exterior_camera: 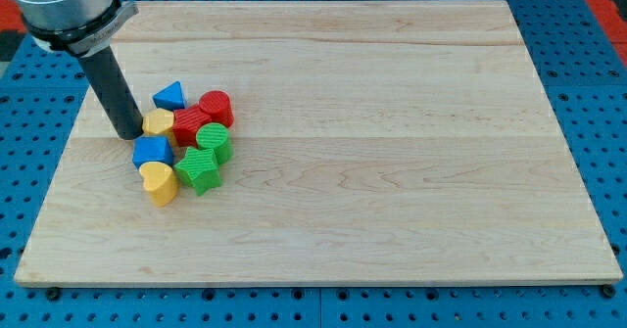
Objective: Move the yellow hexagon close to the top left of the red star
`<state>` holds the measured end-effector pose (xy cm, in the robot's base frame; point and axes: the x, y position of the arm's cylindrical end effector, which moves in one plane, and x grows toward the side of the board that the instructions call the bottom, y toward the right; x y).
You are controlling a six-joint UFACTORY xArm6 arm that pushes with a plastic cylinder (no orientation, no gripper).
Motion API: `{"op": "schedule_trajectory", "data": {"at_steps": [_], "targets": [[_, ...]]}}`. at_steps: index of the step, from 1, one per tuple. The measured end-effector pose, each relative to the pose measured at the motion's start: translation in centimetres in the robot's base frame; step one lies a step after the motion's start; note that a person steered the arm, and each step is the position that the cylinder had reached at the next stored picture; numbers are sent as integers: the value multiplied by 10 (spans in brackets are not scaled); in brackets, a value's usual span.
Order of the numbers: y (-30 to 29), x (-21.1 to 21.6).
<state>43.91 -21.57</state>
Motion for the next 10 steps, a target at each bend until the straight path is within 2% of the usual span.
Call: {"op": "schedule_trajectory", "data": {"at_steps": [1, 2, 3, 4, 8, 10], "targets": [[-11, 27], [-42, 84], [-16, 120], [20, 117], [28, 71], [28, 62]]}}
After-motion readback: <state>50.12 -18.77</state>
